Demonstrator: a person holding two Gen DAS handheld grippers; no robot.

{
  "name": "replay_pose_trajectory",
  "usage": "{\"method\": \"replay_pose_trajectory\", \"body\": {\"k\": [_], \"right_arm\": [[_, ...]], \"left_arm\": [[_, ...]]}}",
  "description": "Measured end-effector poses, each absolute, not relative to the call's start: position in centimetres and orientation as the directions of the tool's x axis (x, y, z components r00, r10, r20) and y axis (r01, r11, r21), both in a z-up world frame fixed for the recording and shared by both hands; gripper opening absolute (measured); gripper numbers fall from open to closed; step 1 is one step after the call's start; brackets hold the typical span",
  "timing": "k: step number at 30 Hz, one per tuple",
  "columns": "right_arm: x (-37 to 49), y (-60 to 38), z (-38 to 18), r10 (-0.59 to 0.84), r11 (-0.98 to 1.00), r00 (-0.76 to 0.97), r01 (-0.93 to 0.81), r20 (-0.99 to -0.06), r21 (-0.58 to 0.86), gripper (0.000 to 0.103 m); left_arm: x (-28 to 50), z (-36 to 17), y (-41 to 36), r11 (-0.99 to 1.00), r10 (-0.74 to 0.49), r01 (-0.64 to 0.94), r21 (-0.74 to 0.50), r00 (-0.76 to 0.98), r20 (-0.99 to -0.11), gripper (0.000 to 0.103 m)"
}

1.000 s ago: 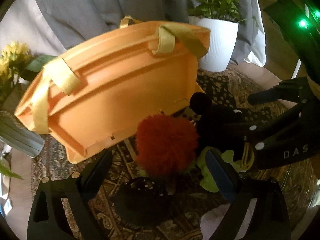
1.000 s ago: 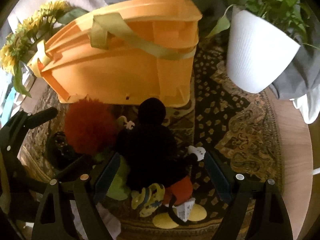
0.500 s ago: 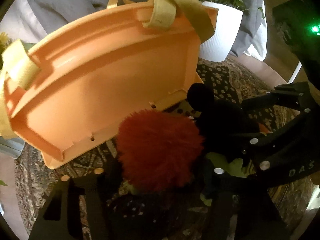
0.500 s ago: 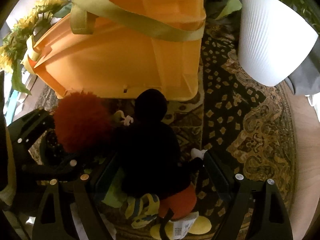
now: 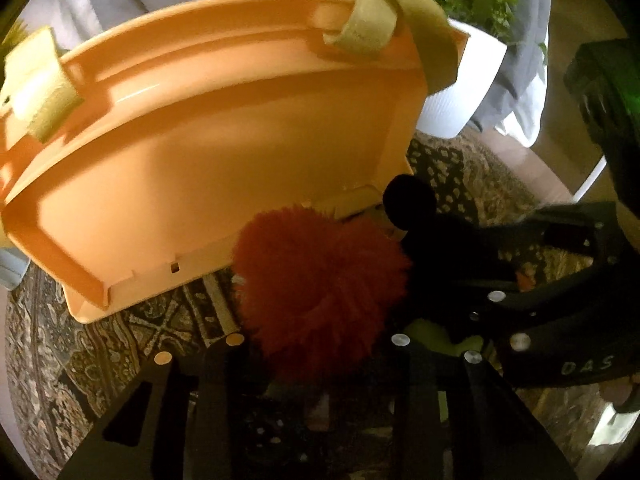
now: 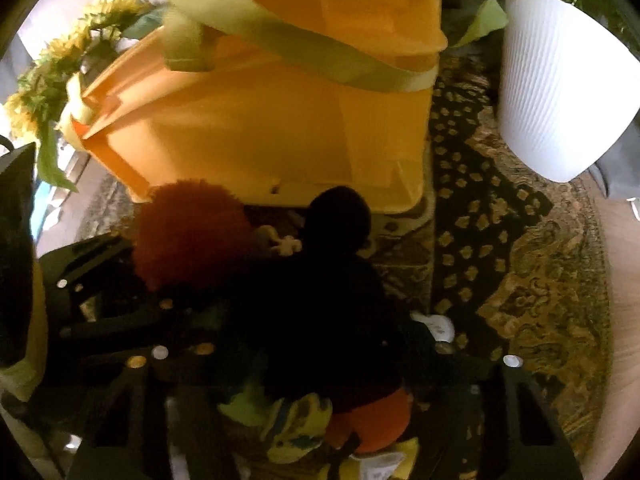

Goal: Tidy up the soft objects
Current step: 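Grasp the red pompom with the left tool while the right tool grasps the black Mickey plush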

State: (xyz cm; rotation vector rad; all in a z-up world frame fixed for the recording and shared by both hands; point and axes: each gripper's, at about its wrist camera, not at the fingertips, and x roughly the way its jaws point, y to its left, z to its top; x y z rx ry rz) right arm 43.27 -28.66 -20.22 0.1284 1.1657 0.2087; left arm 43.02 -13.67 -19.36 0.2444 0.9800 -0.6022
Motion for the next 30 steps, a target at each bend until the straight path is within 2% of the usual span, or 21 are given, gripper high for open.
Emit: {"method": "replay_pose_trajectory", "body": {"k": [14, 30], "right_arm": [[40.9, -28.9, -17.8, 0.200, 0.978, 0.448, -0.040, -0.871, 0.204, 0.057], [37.3, -28.5, -10.7, 0.171, 0.983, 0.596, -0.047, -0.785, 0.179, 0.057]], "left_arm": [[40.7, -16.4, -11.9, 0.861, -0.357, 0.504, -0.072, 0.498, -0.790, 0.032], [37.5, -9.9, -10.4, 0.882, -0.371, 0.469, -0.052, 0.621, -0.690, 0.033]]}}
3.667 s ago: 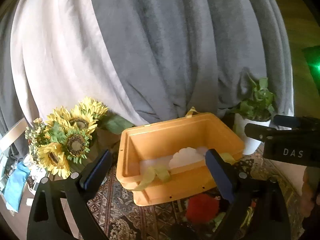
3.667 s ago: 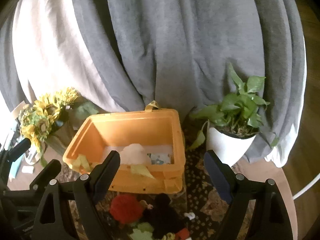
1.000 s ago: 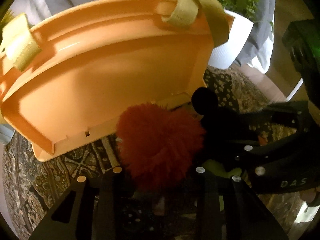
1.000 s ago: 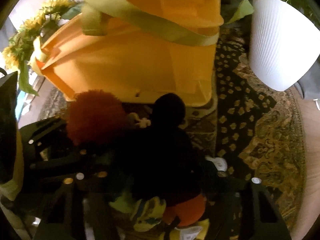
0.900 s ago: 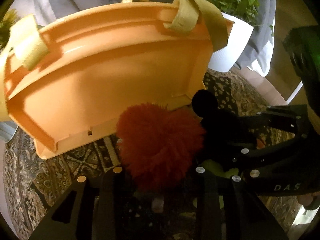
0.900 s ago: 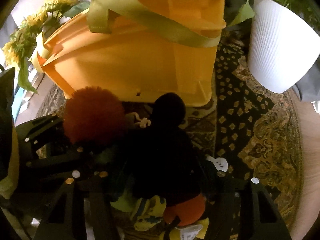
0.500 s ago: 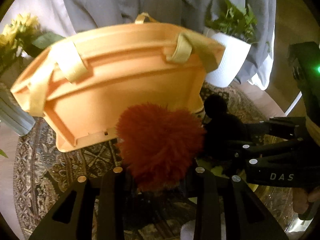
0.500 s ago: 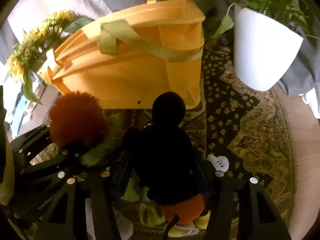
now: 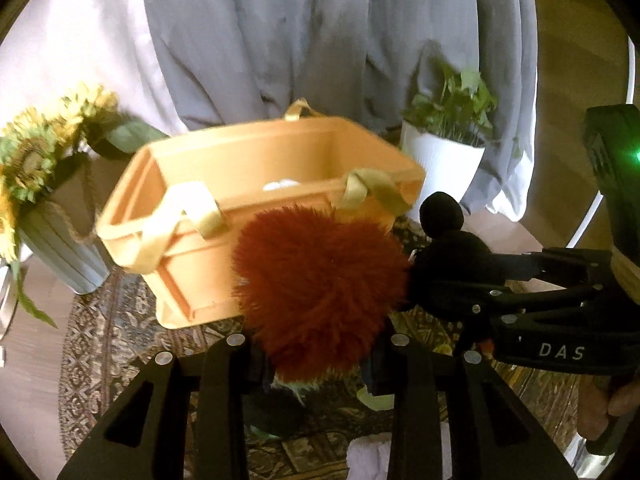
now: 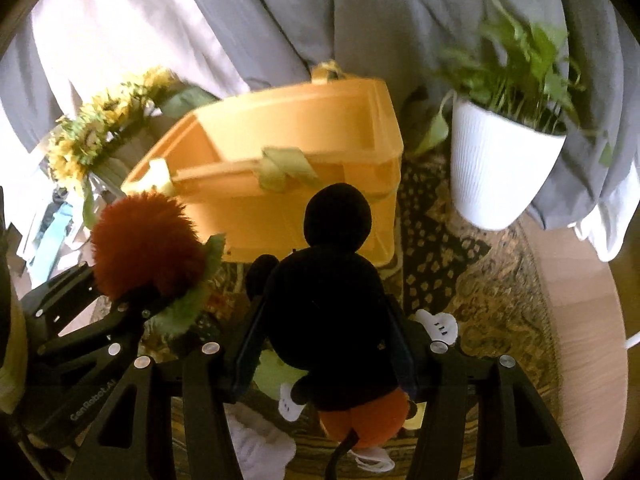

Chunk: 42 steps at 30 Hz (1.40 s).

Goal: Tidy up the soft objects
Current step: 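Grasp the red pompom with the left tool while the right tool grasps the black Mickey plush, then lift and carry the pompom and Mickey plush with both tools over the crate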

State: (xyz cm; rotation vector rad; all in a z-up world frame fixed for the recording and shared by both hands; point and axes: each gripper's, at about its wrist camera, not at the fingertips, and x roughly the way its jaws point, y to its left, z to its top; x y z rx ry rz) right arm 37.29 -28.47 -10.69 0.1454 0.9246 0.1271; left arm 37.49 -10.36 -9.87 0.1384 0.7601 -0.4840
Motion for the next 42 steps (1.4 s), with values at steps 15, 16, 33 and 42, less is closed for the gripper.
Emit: {"method": "replay_pose_trajectory", "body": {"k": [15, 16, 33, 42], "right_arm": [[35.6, -26.5, -3.6, 0.208, 0.976, 0.739, -0.116, -0.641, 0.183, 0.057], [35.6, -26.5, -3.2, 0.211, 0.975, 0.746, -0.119, -0.631, 0.185, 0.057], [38.6, -25.2, 2.3, 0.241, 0.969, 0.835, -0.178, -0.495, 0.172, 0.057], [44.0, -25.1, 3.8, 0.242, 0.969, 0.823, -0.179, -0.514, 0.170, 0.058]], "left_arm": [[35.1, -3.3, -7.5, 0.926, -0.333, 0.376, -0.044, 0.754, -0.567, 0.033], [35.0, -3.0, -7.4, 0.927, -0.330, 0.373, -0.039, 0.761, -0.559, 0.033], [35.9, 2.8, -5.9, 0.950, -0.272, 0.310, 0.022, 0.864, -0.423, 0.033], [39.1, 4.7, -6.0, 0.955, -0.232, 0.284, 0.080, 0.891, -0.390, 0.033]]}}
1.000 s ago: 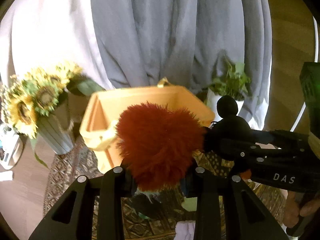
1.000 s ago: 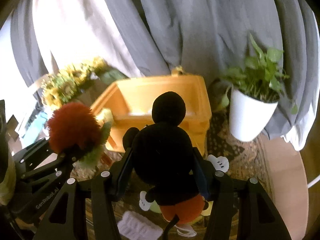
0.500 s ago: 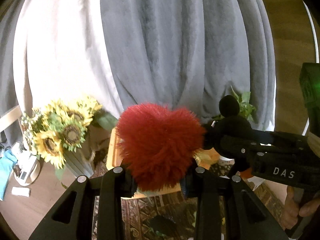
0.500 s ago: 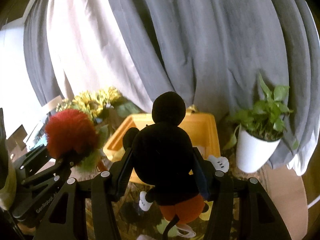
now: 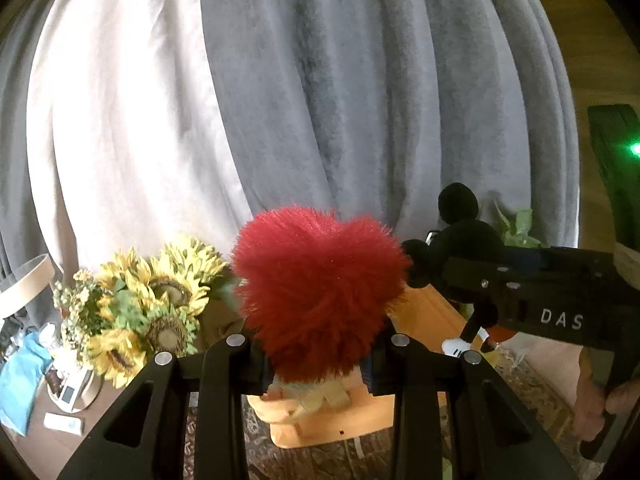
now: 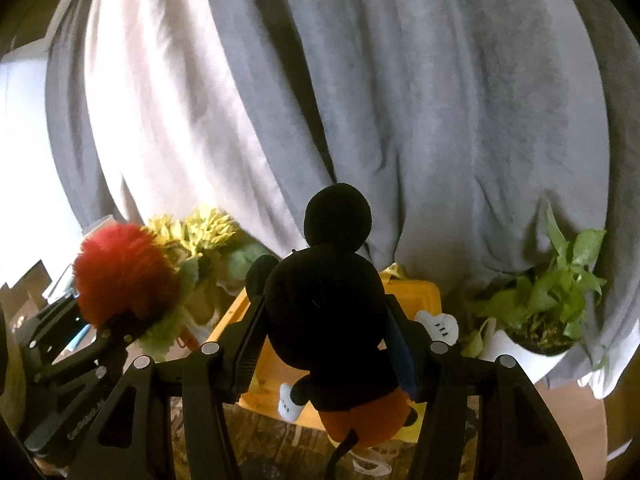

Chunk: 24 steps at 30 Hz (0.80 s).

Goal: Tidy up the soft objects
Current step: 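Lift and carry the pompom and Mickey plush with both tools over the crate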

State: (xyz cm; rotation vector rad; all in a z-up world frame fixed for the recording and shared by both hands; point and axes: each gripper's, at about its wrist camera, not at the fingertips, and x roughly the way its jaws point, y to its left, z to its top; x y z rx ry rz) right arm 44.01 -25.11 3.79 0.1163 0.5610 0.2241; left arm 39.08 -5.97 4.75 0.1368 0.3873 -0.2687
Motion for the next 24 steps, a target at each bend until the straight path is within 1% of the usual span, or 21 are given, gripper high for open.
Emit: {"method": "replay_pose_trajectory", "body": {"k": [5, 10, 16, 21, 24], "right_arm": [[47.2, -25.0, 3.6, 0.228, 0.973, 0.800, -0.170, -0.555, 0.154, 0.058], [49.9, -25.0, 2.6, 0.225, 0.974, 0.764, -0.173, -0.604, 0.144, 0.058], [53.6, -25.3, 0.6, 0.213, 0.976, 0.715, -0.182, -0.666, 0.117, 0.058], [56.1, -25.2, -2.2, 0.216, 0.974, 0.657, -0.198, -0.722, 0.111, 0.058], [57.0, -25.2, -3.8, 0.223, 0.972, 0.627, -0.203, -0.746, 0.120, 0.058]], "left_arm": [[41.6, 4.6, -6.0, 0.958, -0.223, 0.276, 0.077, 0.885, -0.408, 0.033], [44.6, 4.2, -6.2, 0.958, -0.214, 0.276, 0.079, 0.869, -0.447, 0.033], [47.9, 2.7, -6.9, 0.955, -0.183, 0.273, 0.114, 0.848, -0.497, 0.033], [50.4, 0.7, -7.6, 0.951, -0.179, 0.288, 0.113, 0.808, -0.561, 0.033], [52.2, -1.1, -7.9, 0.950, -0.179, 0.297, 0.092, 0.766, -0.618, 0.033]]}}
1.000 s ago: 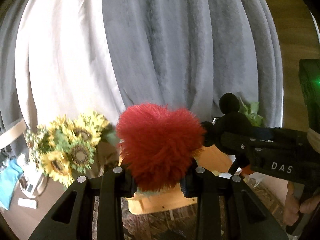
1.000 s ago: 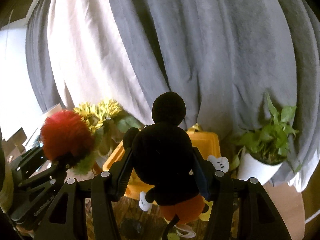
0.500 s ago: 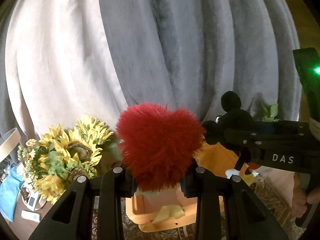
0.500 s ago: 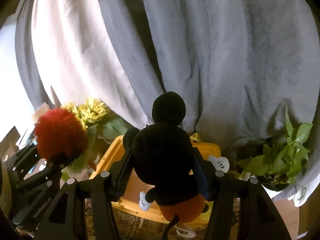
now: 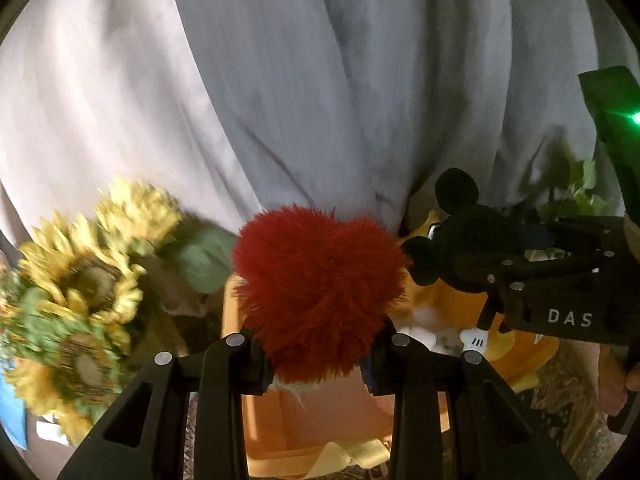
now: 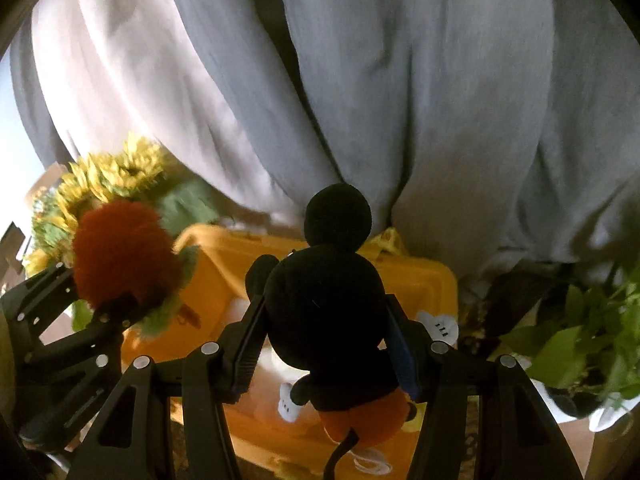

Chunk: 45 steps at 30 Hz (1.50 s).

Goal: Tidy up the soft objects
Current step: 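Lift and carry the pompom and Mickey plush with both tools over the crate, then open both tools to drop the pompom and Mickey plush into the crate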

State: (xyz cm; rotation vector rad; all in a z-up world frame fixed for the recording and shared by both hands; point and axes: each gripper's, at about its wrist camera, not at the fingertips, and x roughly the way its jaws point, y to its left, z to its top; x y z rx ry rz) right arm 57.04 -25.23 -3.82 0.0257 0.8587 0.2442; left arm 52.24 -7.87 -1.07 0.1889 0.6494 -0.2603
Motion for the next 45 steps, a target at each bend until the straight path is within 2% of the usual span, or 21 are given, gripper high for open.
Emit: {"method": "replay_pose_trajectory", "body": {"k": [12, 15, 17, 18, 20, 23, 28, 39, 45], "right_arm": [[59.5, -24.2, -10.3, 0.247, 0.961, 0.456, -0.229, -0.855, 0.156, 0.058], [59.9, -24.4, -11.4, 0.246, 0.963, 0.434, -0.212, -0.867, 0.167, 0.062], [60.1, -24.8, -11.4, 0.257, 0.962, 0.428, -0.203, -0.866, 0.185, 0.066], [60.1, -24.9, -11.3, 0.263, 0.960, 0.424, -0.203, -0.867, 0.193, 0.067], [60.0, -24.9, -11.0, 0.253, 0.963, 0.435, -0.200, -0.864, 0.181, 0.079], [59.6, -25.3, -10.0, 0.243, 0.966, 0.462, -0.191, -0.853, 0.171, 0.079], [58.1, -25.7, -7.2, 0.235, 0.971, 0.538, -0.171, -0.810, 0.169, 0.079], [52.4, -26.3, -1.4, 0.145, 0.989, 0.701, -0.089, -0.699, 0.116, 0.079], [49.1, -26.1, 0.1, 0.140, 0.990, 0.736, -0.088, -0.662, 0.112, 0.079]], "left_arm": [[55.3, -7.5, -8.3, 0.948, -0.159, 0.312, 0.059, 0.627, -0.762, 0.035], [55.9, -8.6, -7.9, 0.951, -0.154, 0.306, 0.041, 0.588, -0.794, 0.038], [56.2, -9.1, -8.0, 0.950, -0.154, 0.310, 0.034, 0.560, -0.814, 0.054], [56.2, -9.2, -8.0, 0.950, -0.151, 0.312, 0.036, 0.555, -0.818, 0.059], [56.0, -9.4, -8.3, 0.945, -0.156, 0.324, 0.036, 0.548, -0.822, 0.066], [56.2, -9.3, -8.6, 0.946, -0.160, 0.322, 0.034, 0.556, -0.816, 0.076], [55.3, -7.9, -8.6, 0.950, -0.145, 0.307, 0.055, 0.590, -0.794, 0.081], [51.2, -3.5, -7.4, 0.966, -0.141, 0.253, 0.053, 0.688, -0.712, 0.083], [48.1, -1.4, -6.6, 0.970, -0.152, 0.238, 0.042, 0.735, -0.661, 0.087]]}}
